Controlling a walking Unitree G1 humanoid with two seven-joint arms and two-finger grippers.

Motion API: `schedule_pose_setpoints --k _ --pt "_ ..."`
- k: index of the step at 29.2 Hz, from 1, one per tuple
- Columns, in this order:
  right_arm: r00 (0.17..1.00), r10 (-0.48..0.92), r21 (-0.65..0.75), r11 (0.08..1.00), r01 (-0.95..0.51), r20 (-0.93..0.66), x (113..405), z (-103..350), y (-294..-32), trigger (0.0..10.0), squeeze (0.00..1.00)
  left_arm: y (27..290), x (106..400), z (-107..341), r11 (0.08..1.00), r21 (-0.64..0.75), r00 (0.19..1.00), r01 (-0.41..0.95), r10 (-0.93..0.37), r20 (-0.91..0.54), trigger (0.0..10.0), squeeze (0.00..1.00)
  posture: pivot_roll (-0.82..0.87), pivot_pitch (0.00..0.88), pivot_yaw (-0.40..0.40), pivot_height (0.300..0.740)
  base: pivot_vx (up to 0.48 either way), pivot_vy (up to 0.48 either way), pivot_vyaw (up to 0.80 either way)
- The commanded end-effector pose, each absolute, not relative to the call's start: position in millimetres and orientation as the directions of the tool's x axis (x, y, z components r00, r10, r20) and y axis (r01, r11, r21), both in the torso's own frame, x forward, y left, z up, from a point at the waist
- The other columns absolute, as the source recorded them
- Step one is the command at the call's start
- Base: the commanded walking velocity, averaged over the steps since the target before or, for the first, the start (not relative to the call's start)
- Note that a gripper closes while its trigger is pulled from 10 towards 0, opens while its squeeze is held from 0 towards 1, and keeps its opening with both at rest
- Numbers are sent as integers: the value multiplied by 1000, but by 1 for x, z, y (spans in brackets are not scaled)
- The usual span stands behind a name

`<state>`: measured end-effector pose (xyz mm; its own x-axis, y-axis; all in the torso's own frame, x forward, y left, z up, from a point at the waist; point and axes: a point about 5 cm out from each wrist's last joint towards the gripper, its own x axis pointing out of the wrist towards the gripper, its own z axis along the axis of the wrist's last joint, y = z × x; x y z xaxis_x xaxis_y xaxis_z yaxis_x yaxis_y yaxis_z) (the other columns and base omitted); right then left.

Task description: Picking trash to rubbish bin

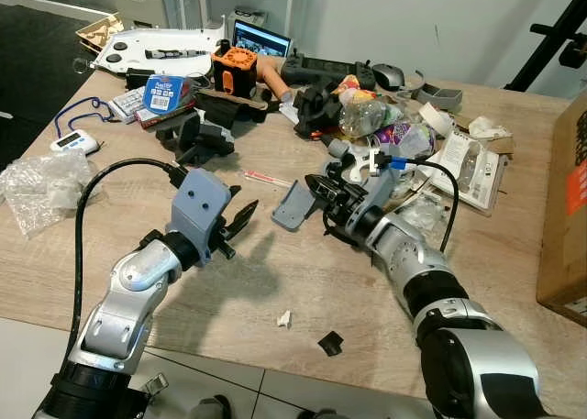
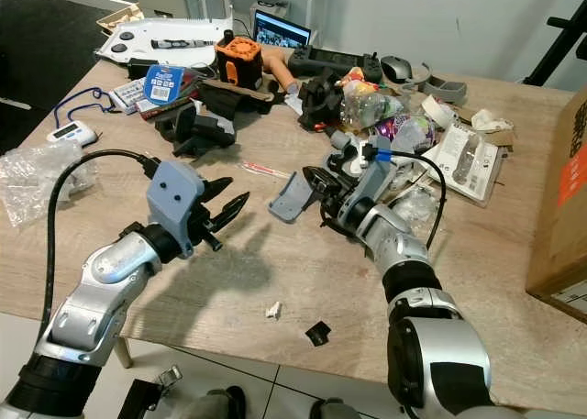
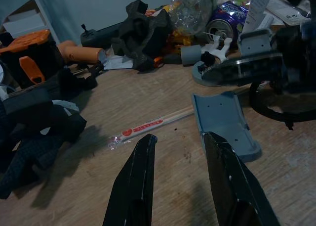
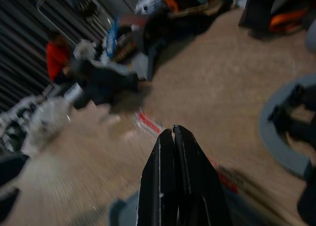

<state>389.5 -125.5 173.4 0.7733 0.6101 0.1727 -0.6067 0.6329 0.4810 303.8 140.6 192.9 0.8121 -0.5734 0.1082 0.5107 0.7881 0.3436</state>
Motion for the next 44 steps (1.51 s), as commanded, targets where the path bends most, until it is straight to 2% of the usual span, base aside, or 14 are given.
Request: schedule_pose_setpoints --k 1,3,5,7,12,19,20,21,22,23,24,25,33,44 --pt "765 603 483 613 -625 224 393 187 -127 0 0 142 305 190 795 339 819 502 -563 107 10000 0 80 219 -52 740 0 0 0" --pt "761 602 483 606 -632 242 394 193 -126 0 0 142 306 191 797 340 821 498 -560 110 10000 0 80 219 -52 740 0 0 0" --pt "726 597 469 561 -682 342 397 220 -125 0 0 143 305 193 806 333 824 489 -552 127 10000 0 77 192 -48 740 0 0 0" --pt "693 571 458 521 -720 440 399 249 -126 0 0 144 308 194 814 336 830 474 -540 139 10000 0 75 223 -52 740 0 0 0" --pt "616 542 352 517 -780 571 396 299 -127 0 0 143 308 197 829 321 834 458 -525 167 10000 0 72 205 -51 740 0 0 0" --pt "578 539 281 535 -797 613 393 329 -129 0 0 144 308 196 833 317 837 453 -520 169 10000 0 63 195 -50 740 0 0 0" --pt "596 579 242 573 -783 557 394 324 -128 0 0 143 308 196 830 319 836 457 -523 164 10000 0 64 200 -53 740 0 0 0" --pt "655 641 191 641 -743 401 399 304 -124 2431 0 143 309 195 828 323 836 459 -525 159 10000 0 61 222 -56 740 0 0 0" --pt "732 645 138 723 -677 220 404 278 -126 10000 867 142 308 194 826 320 834 465 -529 155 10000 0 57 218 -58 740 0 0 0" --pt "732 645 138 723 -677 220 404 278 -126 10000 867 142 308 194 826 320 834 465 -529 155 10000 0 57 218 -58 740 0 0 0" --pt "774 625 90 769 -633 99 406 259 -130 10000 867 141 308 194 825 317 833 469 -532 154 10000 0 57 218 -58 740 0 0 0" --pt "791 612 62 789 -612 15 405 241 -133 10000 1000 141 307 193 823 316 831 472 -535 152 10000 0 61 193 -57 740 0 0 0" --pt "851 522 165 845 -508 -58 402 201 -147 10000 1000 141 306 192 819 318 830 478 -540 143 10000 0 66 195 -59 740 0 0 0" --pt "801 573 187 817 -545 -171 398 182 -140 10000 1000 141 306 191 812 321 824 488 -549 137 10000 0 67 188 -55 740 0 0 0"
